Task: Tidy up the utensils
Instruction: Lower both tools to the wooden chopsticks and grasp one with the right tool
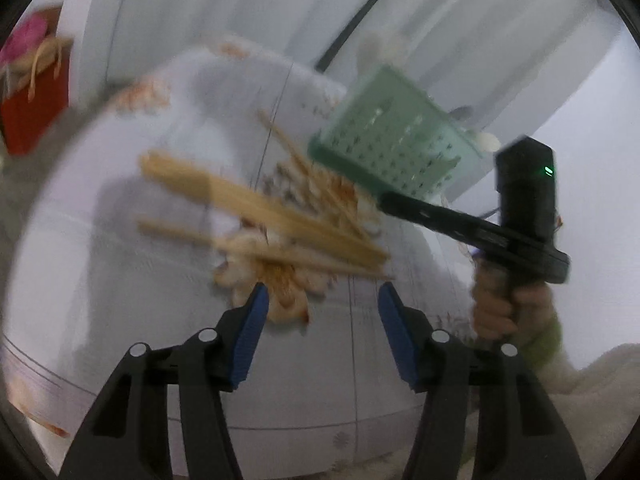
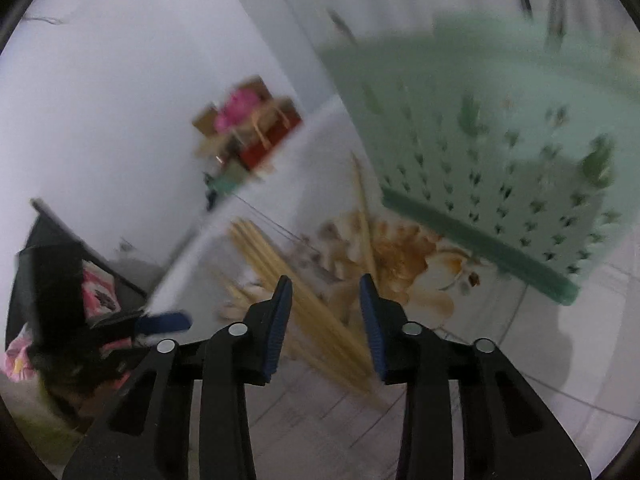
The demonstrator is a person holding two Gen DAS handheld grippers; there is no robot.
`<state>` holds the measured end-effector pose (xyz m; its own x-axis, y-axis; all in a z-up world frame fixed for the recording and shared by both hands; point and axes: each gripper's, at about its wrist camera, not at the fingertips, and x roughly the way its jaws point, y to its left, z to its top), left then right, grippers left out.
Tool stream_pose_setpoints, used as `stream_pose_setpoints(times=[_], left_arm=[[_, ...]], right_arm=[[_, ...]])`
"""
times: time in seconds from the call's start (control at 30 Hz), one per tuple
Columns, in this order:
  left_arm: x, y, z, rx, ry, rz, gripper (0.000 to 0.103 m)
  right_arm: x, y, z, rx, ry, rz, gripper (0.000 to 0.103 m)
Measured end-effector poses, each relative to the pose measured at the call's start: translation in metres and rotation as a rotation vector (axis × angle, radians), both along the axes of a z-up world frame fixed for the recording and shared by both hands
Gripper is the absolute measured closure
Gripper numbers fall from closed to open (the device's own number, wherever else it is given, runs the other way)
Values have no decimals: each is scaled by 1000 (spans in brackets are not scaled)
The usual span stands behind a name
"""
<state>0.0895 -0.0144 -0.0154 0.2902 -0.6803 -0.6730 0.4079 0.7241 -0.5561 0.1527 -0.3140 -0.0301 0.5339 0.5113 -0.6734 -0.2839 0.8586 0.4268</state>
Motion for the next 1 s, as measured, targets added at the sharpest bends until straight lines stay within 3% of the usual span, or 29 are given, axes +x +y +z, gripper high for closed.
stream_pose_setpoints(times=[0.13,0.27,0.43,0.73,0.87,1.0], left_arm=[[15,8,-24,-43,119,90,54],[35,21,-30,-81,147,199,58],[56,14,-26,-10,100,259,63],[67,-14,-17,247,-82,254,78],[58,-17,-17,307,-149,243,86],[55,-8,-18,301,-154,242,92]], right_arm=[[16,11,-18,-61,50,3,85],[21,21,-27,-71,97,17,100],[6,39,-21,-74,111,41,103],[-14,63,-22,-21,169,48,103],[-21,71,-19,-15,179,67,103],[-16,65,-3,-60,99,36,100]])
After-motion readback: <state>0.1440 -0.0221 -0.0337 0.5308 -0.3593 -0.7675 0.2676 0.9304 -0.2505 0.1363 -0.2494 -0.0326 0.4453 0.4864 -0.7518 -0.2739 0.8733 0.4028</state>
